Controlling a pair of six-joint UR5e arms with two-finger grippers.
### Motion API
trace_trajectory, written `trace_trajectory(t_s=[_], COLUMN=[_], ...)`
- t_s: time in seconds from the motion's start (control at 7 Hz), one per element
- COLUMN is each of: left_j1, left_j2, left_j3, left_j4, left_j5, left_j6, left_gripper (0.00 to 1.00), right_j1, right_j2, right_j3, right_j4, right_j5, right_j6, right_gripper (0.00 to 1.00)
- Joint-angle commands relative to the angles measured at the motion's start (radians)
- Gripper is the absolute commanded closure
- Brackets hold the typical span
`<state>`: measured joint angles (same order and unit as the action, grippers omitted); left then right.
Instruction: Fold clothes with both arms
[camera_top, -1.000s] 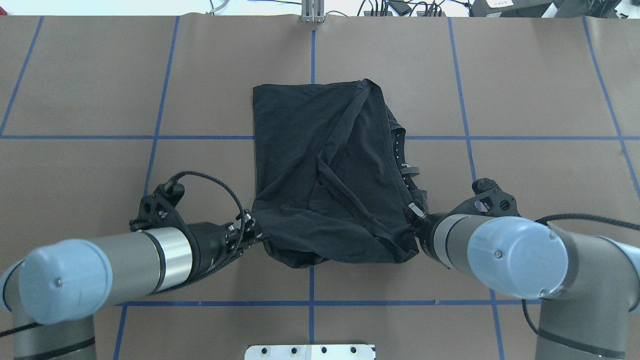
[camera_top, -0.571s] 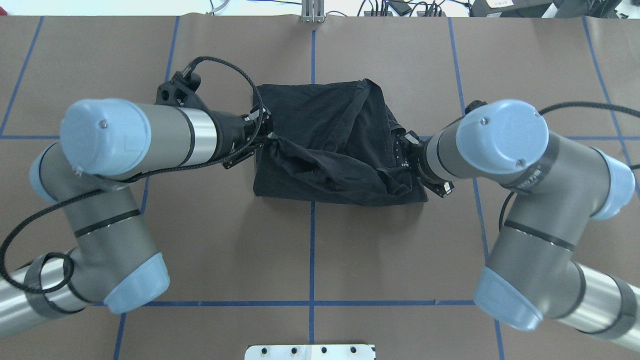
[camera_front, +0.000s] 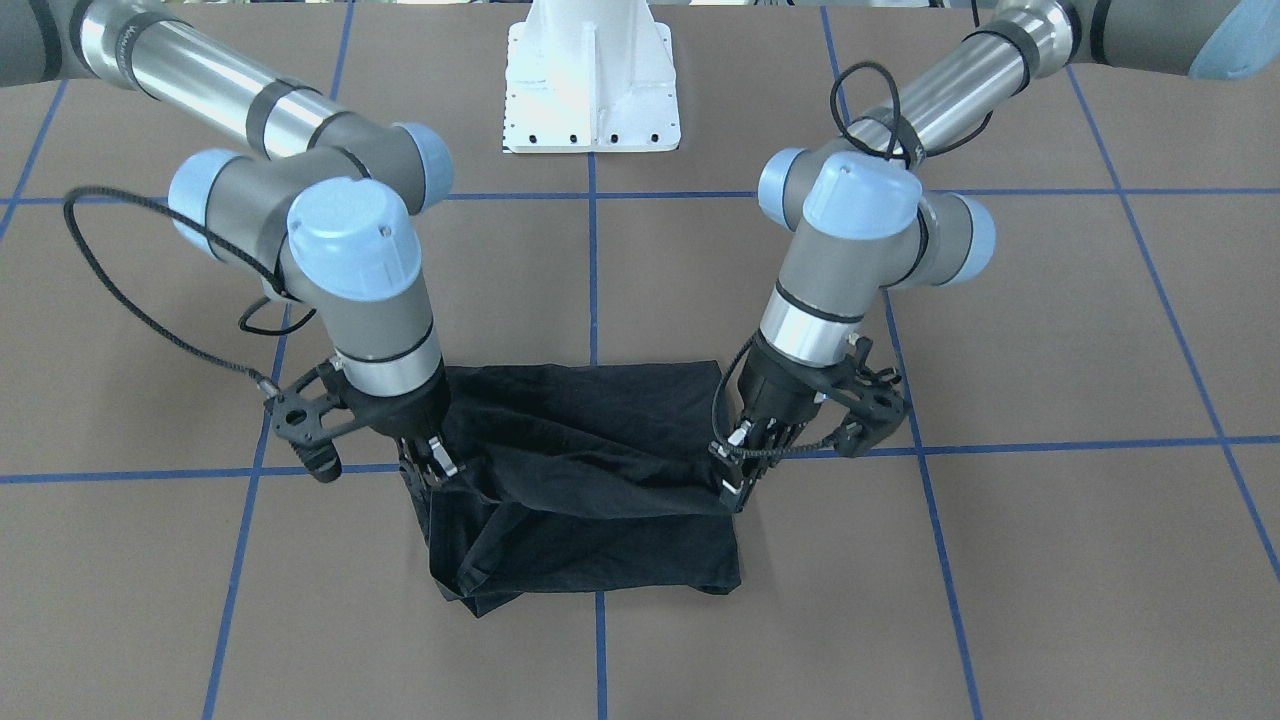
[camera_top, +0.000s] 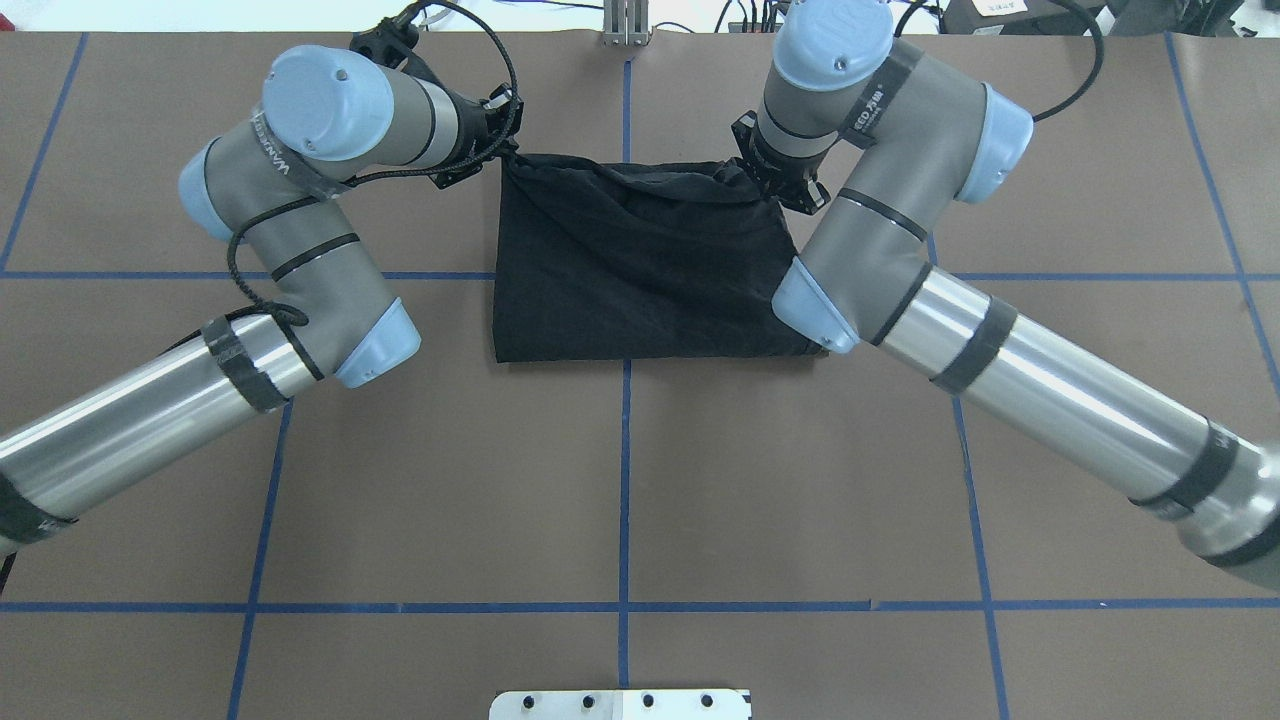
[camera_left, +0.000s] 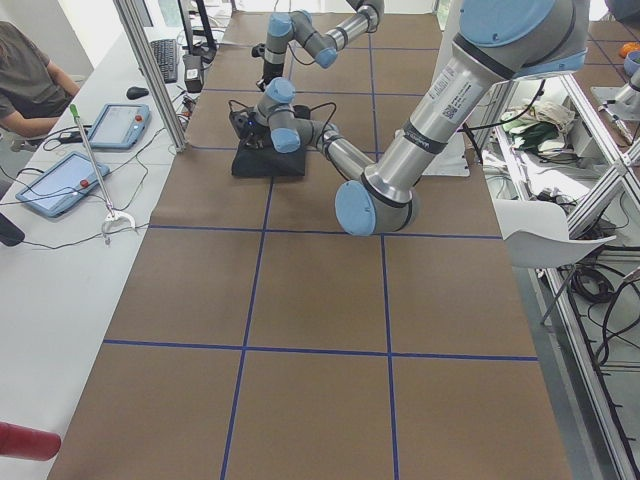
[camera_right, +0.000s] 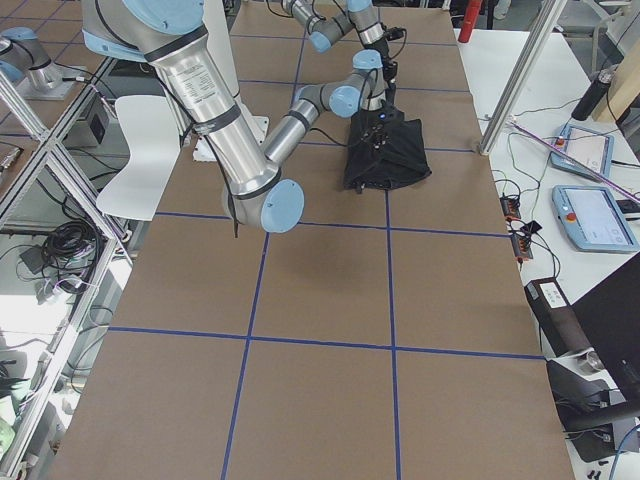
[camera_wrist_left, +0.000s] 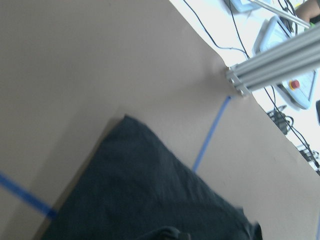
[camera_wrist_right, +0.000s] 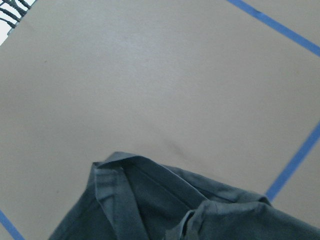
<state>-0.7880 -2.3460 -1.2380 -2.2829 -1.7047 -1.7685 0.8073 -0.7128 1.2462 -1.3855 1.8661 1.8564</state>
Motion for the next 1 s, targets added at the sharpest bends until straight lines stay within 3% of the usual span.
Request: trace_trajectory(t_s=[0.0,0.14,0.43,0.71,0.86], left_j1=[-0.065,-0.092,-0.128,-0.135,-0.161], left_j2=[-0.082,-0.091,-0.022,0.301,0.411], left_j3=[0.167,0.163,0.015,-0.297,-0.383], left_j4=[-0.089,-0.089,-0.076,-0.05,-0.023], left_j5=[0.001,-0.01,-0.166,-0.179,-0.188], left_j6=[0.05,0.055,0.192,0.599,0.802], left_gripper=[0.01,0.01,0.01,0.01,0.01], right_j1=[0.07,0.094,0.137,0.209,0.252], right_j2=[0.192,0.19,0.08,-0.191,-0.33], right_j3=[-0.315,-0.307,-0.17,0.099,0.23], right_j4=[0.137,0.14,0.137,0.109,0.073], right_j5=[0.057,0.136,0.154,0.188,0.206], right_j6=[-0.089,-0.091,-0.101,-0.356,-0.57], right_gripper=[0.0,0.0,0.0,0.0,0.0])
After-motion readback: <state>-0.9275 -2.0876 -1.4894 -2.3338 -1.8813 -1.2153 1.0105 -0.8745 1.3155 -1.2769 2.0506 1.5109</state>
